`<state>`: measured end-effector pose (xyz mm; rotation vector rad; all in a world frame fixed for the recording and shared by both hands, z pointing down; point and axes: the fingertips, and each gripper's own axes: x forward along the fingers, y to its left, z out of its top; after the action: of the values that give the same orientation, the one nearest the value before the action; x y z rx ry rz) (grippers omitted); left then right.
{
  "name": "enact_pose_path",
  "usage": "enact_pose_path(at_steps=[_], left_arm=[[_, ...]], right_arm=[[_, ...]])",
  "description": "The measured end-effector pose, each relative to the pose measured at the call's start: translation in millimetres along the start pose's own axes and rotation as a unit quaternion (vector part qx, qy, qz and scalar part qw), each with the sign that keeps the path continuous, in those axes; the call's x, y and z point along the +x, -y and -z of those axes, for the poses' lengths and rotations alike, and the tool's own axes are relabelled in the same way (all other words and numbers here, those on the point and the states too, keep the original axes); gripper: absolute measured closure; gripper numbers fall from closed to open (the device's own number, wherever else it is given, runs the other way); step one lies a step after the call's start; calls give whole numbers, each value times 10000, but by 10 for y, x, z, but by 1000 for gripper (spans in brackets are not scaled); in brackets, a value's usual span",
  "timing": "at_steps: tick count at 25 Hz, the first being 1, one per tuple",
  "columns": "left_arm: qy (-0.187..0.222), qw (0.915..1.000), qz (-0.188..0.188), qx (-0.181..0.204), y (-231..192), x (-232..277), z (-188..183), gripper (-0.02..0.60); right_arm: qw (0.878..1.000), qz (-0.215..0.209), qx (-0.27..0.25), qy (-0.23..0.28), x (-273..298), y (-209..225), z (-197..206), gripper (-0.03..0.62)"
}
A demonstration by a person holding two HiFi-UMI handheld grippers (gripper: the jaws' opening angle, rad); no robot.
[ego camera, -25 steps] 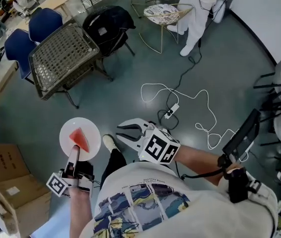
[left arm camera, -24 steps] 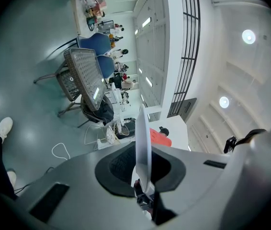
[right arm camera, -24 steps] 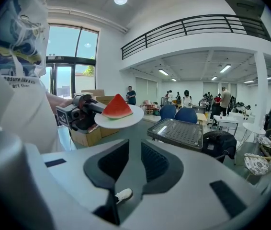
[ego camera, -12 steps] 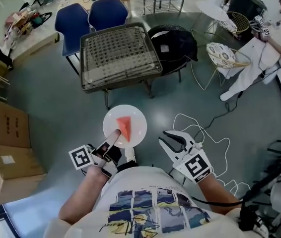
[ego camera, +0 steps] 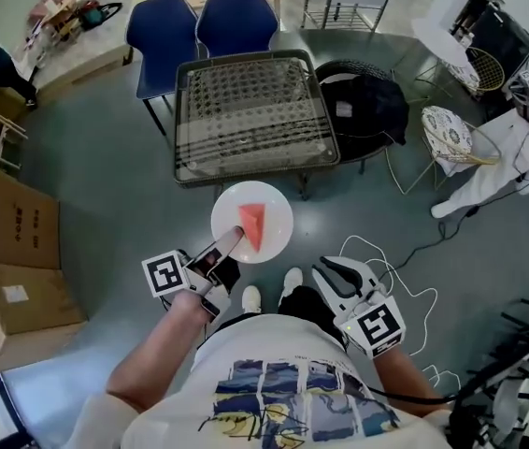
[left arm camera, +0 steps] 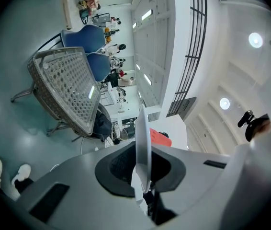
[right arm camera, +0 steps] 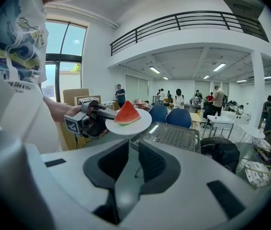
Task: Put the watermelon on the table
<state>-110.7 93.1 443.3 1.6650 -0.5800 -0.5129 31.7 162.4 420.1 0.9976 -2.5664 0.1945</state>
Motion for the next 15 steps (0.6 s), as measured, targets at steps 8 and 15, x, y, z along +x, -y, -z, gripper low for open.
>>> enact_pose_path(at_steps=[8,15], left_arm=[[236,9996,-106,71,-295,879,-591,552],[385,9985,-384,100,-796,1656,-1201,552]], right_arm=[[9999,91,-70,119,187,1174,-108,528],[9999,123,47,-98,330,1958,-24,528]])
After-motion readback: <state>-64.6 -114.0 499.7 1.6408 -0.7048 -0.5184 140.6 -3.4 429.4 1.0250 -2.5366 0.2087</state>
